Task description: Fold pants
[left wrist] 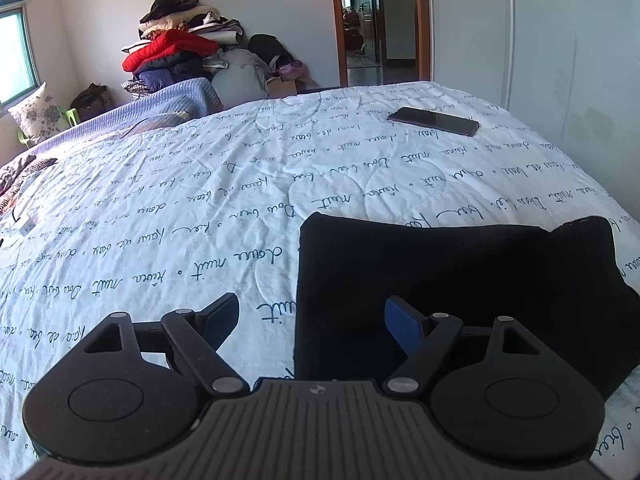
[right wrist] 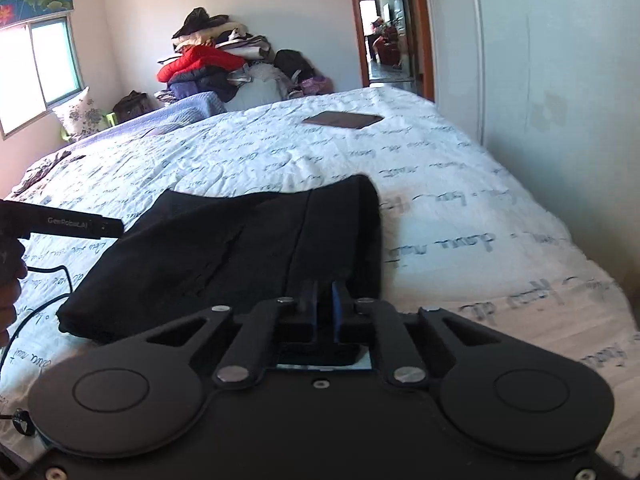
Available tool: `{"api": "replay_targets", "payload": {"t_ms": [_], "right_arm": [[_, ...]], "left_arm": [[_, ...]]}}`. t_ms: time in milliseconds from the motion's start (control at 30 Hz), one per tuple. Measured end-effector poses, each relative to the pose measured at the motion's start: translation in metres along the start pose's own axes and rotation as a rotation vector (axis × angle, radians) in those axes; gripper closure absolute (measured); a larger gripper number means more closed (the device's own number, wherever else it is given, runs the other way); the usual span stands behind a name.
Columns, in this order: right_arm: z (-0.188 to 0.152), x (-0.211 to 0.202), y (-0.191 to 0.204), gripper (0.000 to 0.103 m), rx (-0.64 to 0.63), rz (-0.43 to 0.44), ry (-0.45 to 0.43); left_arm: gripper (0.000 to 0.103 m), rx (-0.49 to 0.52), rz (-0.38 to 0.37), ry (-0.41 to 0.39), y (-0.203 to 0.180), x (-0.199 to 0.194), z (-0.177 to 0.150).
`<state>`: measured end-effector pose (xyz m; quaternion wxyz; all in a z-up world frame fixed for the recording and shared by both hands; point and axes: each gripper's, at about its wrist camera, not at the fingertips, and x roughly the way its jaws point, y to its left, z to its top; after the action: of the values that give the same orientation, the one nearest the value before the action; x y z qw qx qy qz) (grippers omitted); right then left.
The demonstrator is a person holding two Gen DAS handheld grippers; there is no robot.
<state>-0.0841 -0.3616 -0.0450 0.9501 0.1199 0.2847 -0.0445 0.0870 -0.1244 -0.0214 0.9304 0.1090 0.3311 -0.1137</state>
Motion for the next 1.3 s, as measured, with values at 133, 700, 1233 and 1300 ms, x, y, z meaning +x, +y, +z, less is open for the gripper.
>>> {"api": "replay_targets", "payload": {"t_ms": [133,700,1233,1300], "right_arm": [[-0.007,0.000,-0.004,0.098,0.005,-0.027,0.045],[0.064,0.117,-0.007,0.088,-0.181,0.008,0.166],[0.071,0.124,-0.075,0.089,0.265,0.199,0.150],[0.073,0.111,-0.071,0.091,0.241,0.136,0.103]], "left_arm": [[0.016,-0.030,-0.034,0.007,0.006,0.002,0.001],[0.017,0.127,-0.078,0.071,-0.022,0.026,-0.011],[0.015,0.131,-0.104,0.048,-0.024,0.021,-0.018],[0.015,0.138,-0.101,0.044,-0.026,0.022,-0.017]]}}
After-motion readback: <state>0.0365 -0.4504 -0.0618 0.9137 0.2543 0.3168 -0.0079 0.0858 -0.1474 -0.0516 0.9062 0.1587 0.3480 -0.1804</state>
